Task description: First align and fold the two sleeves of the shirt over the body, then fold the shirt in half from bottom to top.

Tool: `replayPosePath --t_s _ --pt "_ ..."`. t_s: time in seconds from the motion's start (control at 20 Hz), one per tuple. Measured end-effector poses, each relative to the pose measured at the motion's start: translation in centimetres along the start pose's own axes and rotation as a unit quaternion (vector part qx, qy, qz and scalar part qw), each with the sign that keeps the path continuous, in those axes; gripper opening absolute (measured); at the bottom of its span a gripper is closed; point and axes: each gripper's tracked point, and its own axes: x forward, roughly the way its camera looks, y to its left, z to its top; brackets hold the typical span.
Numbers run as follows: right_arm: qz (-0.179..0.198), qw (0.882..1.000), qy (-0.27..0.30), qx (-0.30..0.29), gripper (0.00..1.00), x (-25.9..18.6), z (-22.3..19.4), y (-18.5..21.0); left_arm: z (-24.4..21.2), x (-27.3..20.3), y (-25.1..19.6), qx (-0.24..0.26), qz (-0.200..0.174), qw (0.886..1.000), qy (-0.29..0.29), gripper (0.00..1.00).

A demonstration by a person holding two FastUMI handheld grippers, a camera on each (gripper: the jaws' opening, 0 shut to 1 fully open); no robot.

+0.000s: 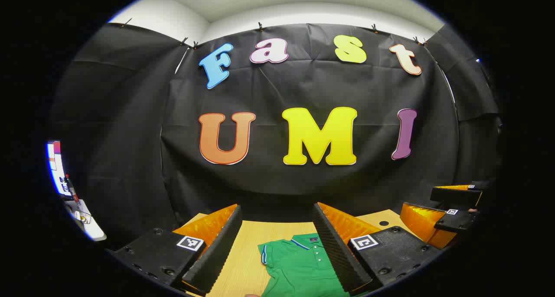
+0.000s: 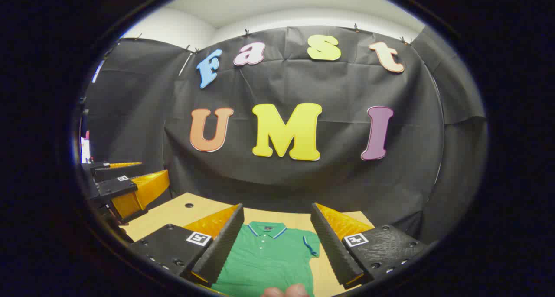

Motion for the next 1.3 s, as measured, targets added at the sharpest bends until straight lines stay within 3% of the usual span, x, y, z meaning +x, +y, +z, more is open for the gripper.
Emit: replayPosePath --t_s 0.65,1.3 --pt "-0.035 0.999 -0.004 0.003 0.94 -0.2 0.3 -3.1 0.5 0.5 -1.3 0.002 -0.008 1.000 -0.007 1.00" --pt "-0.043 0.999 -0.006 0.008 0.95 1.1 0.7 -4.0 0.7 1.9 -2.2 0.003 -0.017 1.000 -0.012 1.00"
